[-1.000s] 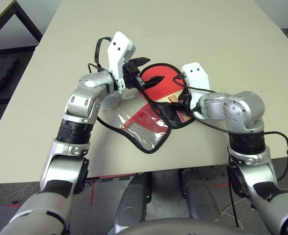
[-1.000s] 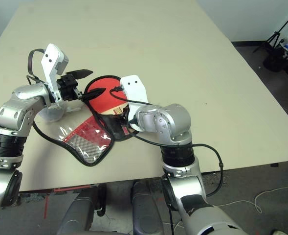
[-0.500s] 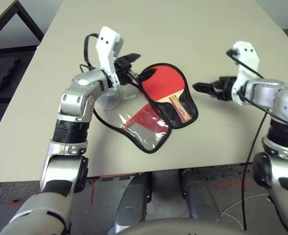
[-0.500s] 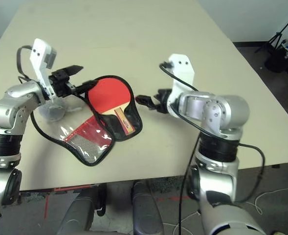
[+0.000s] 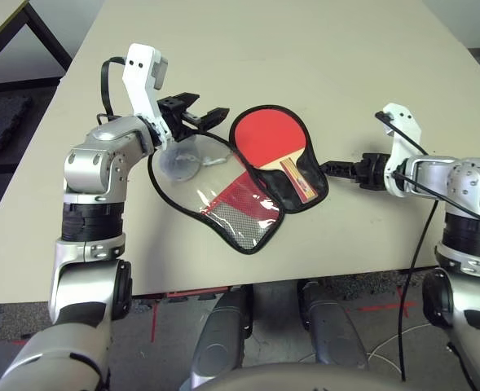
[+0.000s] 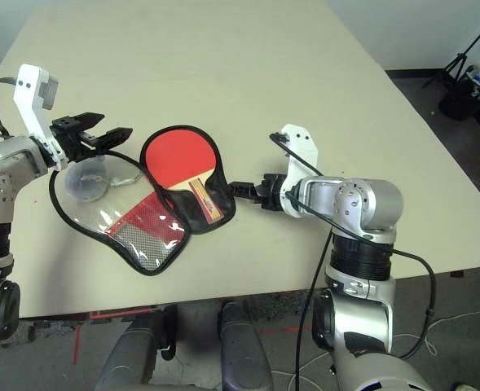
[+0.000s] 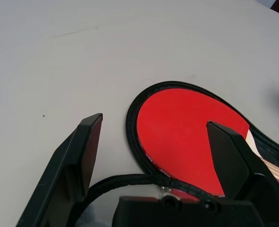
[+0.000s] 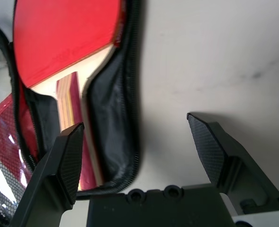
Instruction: Store the ping-pong paddle in its case and zip it.
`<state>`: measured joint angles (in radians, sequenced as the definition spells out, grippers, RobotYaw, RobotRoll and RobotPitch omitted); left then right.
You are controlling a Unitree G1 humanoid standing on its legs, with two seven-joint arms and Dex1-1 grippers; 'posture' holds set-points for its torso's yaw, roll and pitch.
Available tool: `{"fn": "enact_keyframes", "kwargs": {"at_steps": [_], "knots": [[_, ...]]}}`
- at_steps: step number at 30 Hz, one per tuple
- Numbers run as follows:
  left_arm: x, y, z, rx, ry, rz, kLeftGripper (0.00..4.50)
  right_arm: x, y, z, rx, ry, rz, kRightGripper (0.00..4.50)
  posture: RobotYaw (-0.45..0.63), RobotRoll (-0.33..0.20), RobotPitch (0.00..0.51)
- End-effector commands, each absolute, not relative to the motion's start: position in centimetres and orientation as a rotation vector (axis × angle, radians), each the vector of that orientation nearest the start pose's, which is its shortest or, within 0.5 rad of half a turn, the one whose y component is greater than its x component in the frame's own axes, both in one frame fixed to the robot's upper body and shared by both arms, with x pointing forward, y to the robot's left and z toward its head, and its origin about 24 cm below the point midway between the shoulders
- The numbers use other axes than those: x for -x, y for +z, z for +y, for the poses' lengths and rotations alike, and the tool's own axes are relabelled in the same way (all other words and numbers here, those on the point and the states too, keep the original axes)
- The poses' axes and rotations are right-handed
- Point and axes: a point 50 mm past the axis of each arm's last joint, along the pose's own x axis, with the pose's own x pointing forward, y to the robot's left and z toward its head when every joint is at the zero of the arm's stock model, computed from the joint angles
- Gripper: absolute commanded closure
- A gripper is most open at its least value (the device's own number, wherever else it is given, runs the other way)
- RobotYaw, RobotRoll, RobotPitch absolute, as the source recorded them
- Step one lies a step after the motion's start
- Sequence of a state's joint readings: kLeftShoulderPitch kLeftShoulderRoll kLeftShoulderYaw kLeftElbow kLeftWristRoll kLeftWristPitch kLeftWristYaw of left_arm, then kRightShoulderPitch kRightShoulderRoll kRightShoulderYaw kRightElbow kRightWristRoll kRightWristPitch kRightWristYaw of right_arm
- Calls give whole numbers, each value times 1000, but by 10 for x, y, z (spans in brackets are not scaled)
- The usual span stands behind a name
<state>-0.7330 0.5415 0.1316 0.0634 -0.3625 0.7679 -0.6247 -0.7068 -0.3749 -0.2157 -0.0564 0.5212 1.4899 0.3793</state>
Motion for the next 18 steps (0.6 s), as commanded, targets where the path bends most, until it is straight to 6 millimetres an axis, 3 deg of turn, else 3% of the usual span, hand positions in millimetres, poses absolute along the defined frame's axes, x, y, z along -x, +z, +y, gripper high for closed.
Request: {"fn": "enact_keyframes", "kwargs": {"at_steps": [1, 18], "knots": [[-337, 212, 199, -95, -595, 95, 0, -317, 158, -161, -218, 587, 673, 12, 80, 0, 207], [-334, 215, 199, -100, -601, 77, 0, -322, 156, -144, -133, 653, 684, 12, 106, 0, 208]]}}
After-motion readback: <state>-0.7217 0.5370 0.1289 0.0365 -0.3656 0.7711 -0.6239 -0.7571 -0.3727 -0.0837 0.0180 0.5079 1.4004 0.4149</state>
